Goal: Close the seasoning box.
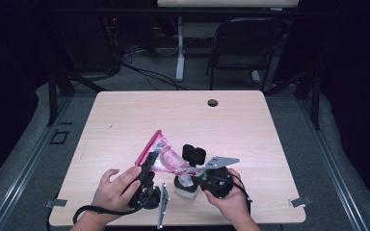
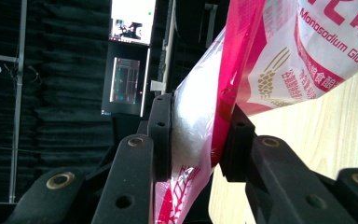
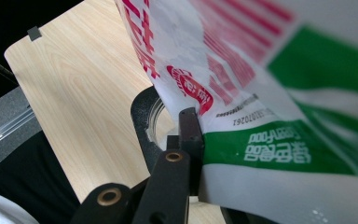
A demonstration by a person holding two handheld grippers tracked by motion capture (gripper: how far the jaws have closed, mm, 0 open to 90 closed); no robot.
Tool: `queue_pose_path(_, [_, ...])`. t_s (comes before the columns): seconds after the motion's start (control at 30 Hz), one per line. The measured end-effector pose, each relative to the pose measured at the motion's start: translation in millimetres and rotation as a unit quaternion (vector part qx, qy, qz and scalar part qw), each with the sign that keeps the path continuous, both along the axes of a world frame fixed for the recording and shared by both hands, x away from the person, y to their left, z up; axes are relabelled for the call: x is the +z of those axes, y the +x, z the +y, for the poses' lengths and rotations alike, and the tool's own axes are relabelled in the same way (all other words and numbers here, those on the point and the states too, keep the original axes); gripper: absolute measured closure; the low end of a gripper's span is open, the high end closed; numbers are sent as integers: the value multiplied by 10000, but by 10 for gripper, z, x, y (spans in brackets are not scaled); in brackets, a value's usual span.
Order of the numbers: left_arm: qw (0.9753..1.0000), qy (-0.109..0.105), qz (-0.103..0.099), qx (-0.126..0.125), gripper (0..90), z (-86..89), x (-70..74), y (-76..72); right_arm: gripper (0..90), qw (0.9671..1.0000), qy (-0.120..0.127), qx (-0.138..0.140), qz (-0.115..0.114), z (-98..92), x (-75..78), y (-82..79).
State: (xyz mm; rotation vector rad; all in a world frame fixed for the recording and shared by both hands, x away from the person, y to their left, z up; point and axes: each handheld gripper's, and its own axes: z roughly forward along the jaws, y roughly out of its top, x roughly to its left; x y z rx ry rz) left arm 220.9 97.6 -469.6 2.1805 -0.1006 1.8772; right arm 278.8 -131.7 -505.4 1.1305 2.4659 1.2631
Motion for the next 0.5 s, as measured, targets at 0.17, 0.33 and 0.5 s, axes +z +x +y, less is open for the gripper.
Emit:
queue_pose_path(0.17, [10000, 31, -28, -16, 706, -9, 13, 0, 900, 10000, 30, -27, -11, 0, 1, -2])
queue_pose_path(0.33, [10000, 52, -16, -13, 706, -20, 22, -1, 900, 10000, 48, -16, -4, -6, 4, -2])
queue_pose_path(0.5, [10000, 79, -26, -33, 706, -37, 31, 6, 900, 10000, 65, -24, -10, -15, 2, 2])
